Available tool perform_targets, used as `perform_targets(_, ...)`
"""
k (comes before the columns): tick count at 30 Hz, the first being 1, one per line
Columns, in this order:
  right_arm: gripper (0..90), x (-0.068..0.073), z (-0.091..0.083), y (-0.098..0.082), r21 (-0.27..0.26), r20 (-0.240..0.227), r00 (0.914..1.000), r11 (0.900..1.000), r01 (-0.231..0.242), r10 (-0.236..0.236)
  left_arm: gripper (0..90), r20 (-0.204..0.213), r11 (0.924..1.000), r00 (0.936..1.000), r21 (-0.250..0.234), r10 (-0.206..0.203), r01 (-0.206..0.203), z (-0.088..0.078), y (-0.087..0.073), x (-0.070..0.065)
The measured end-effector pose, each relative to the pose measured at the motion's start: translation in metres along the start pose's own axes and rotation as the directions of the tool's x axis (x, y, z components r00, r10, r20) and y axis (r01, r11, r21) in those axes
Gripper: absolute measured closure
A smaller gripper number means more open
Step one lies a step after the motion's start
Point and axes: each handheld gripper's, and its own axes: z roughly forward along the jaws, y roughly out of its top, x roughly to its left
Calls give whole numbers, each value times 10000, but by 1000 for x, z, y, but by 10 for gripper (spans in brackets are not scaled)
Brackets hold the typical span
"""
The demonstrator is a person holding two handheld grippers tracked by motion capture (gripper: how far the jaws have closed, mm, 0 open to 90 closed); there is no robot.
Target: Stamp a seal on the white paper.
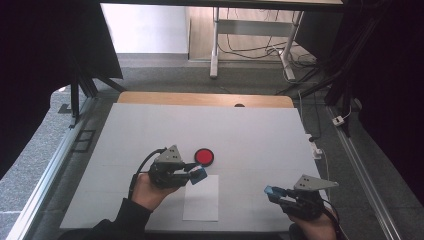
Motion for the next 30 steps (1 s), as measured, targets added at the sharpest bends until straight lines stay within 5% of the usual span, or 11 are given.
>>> perform_targets(30, 686, 0, 0, 0, 11, 15, 10000, 10000, 53, -53, 700, 55, 9953, 9994, 905, -353, 347, 33, -19, 6)
